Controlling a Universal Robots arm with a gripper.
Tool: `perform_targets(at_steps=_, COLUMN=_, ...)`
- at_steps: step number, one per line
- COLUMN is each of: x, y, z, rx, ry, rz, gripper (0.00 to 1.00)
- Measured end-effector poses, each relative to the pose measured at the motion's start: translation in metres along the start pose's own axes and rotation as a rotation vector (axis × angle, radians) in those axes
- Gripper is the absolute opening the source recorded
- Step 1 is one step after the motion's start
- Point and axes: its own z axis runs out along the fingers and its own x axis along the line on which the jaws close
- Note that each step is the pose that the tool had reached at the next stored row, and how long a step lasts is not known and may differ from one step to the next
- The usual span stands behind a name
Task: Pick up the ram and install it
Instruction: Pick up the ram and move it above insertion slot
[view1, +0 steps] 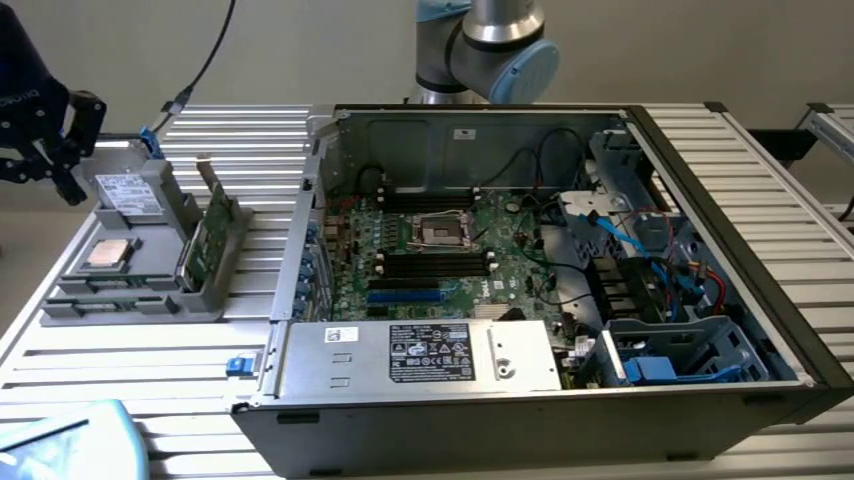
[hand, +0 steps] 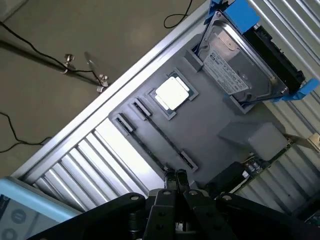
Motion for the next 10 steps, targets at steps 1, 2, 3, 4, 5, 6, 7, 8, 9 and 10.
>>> perform_targets(at_steps=1, x=0.0000, y=0.0000, z=0.0004, rx=0.0005, ry=0.0011, rz=-0.018, gripper=0.11)
perform_targets(at_steps=2, x=0.0000, y=0.0000, z=0.0008, rx=0.0010, ry=0.0020, rz=-0.036, gripper=0.11)
perform_targets(at_steps=3, x=0.0000, y=-0.0001, z=0.0012, rx=0.0014, ry=0.0030, rz=-0.054, gripper=0.11)
perform_targets(at_steps=4, x=-0.0001, y=-0.0001, z=0.0016, rx=0.0019, ry=0.0041, rz=-0.074, gripper=0.11)
perform_targets(at_steps=5, x=-0.0001, y=-0.0001, z=0.0019, rx=0.0023, ry=0.0051, rz=-0.091, gripper=0.11)
perform_targets(at_steps=6, x=-0.0001, y=-0.0001, z=0.0023, rx=0.0027, ry=0.0061, rz=-0.109, gripper=0.11)
perform_targets(at_steps=7, x=-0.0001, y=-0.0001, z=0.0027, rx=0.0032, ry=0.0072, rz=-0.127, gripper=0.11)
perform_targets(at_steps=8, x=-0.0001, y=-0.0002, z=0.0031, rx=0.0037, ry=0.0081, rz=-0.145, gripper=0.11)
perform_targets(at_steps=9, x=-0.0001, y=-0.0002, z=0.0035, rx=0.0042, ry=0.0092, rz=-0.164, gripper=0.11)
perform_targets(at_steps=10, x=-0.0001, y=-0.0002, z=0.0039, rx=0.0046, ry=0.0102, rz=-0.182, gripper=0.11)
